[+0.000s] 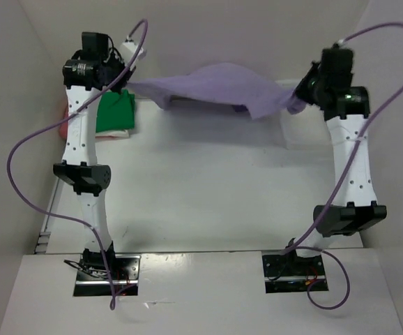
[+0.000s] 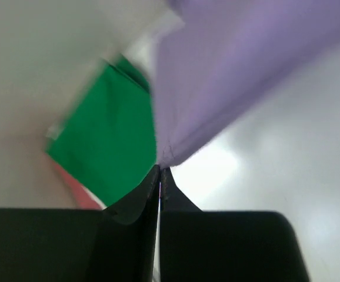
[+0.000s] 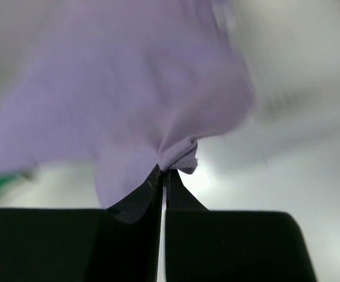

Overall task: Fold and stack the t-shirts
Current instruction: Flatten out the tshirt

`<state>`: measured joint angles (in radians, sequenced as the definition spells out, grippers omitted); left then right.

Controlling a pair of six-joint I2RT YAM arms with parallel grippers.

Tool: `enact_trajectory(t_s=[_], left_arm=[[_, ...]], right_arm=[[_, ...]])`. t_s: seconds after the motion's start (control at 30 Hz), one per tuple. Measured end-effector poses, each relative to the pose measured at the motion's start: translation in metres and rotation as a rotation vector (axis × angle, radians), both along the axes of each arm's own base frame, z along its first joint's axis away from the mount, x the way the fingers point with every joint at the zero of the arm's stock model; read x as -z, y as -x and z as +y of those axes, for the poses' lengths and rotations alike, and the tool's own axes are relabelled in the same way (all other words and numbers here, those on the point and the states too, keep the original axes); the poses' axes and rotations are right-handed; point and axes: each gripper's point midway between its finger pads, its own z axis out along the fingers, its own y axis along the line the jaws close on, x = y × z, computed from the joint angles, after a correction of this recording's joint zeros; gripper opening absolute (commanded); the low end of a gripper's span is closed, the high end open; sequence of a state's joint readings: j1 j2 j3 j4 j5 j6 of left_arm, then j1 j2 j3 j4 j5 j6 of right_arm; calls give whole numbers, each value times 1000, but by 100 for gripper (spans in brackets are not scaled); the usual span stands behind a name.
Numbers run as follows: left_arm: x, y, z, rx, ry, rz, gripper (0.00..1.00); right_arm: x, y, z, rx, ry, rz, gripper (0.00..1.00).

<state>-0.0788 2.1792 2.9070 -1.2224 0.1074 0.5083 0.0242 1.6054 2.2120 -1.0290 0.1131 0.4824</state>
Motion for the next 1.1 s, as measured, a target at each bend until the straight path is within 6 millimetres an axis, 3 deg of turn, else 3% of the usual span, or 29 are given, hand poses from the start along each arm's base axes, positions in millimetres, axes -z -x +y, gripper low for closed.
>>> enact_trajectory(t_s=[0.1,0.17,0.2,0.27,0.33,0.4,0.6,0.73,1.1], left_arm=[[79,14,5,58,-9,253,0],[130,43,9,90,-34,386,0],[157,69,10,111,-61,453,0],[192,120,8,168,-146,518,0],[213,173,0,242,-233,580,0],[227,210,-12,318,-278,612,0],[291,268,10,296,-317,833,0],[298,283,15,264,-318,896,0],[289,306,35,179,-373,897,0]], right_arm=[[122,12,11,-40,1,296,0],[187,39,18,-62,-14,468,0],[216,59,21,-71,-23,547,0],[239,94,26,-80,-45,613,0],[240,121,32,-91,-72,608,0],[239,145,39,-110,-99,587,0],[273,193,51,-123,-175,698,0],[291,211,51,-107,-191,782,0],[296,214,55,-131,-204,816,0]])
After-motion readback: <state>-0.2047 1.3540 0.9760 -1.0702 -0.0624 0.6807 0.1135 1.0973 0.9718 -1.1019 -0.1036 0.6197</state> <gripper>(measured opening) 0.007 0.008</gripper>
